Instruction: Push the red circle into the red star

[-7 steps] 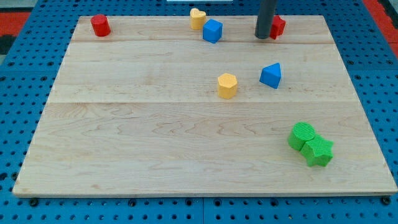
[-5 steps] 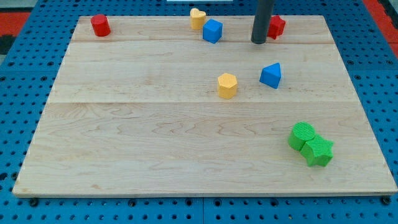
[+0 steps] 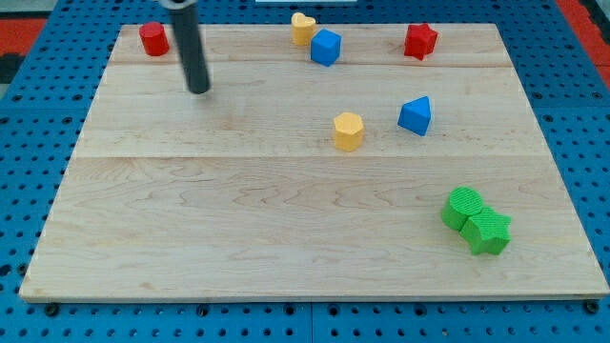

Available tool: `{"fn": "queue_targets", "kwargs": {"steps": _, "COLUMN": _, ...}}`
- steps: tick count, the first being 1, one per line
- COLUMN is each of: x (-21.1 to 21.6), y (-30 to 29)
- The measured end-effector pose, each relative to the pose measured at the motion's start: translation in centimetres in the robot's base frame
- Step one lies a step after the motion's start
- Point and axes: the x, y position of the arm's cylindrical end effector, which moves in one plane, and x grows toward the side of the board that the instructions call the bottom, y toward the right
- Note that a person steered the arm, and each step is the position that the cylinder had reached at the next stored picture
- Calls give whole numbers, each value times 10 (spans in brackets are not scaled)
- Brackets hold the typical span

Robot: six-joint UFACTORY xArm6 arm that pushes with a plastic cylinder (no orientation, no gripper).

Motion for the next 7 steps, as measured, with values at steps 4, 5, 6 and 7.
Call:
{"fn": "queue_targets", "kwargs": {"steps": 4, "x": -86, "y": -132}}
{"fn": "queue_targets", "kwargs": {"steps": 5, "x": -121, "y": -118}}
{"fn": "queue_targets", "kwargs": {"steps": 6, "x": -129, "y": -11}}
{"fn": "queue_targets", "kwargs": {"steps": 7, "x": -81, "y": 11}}
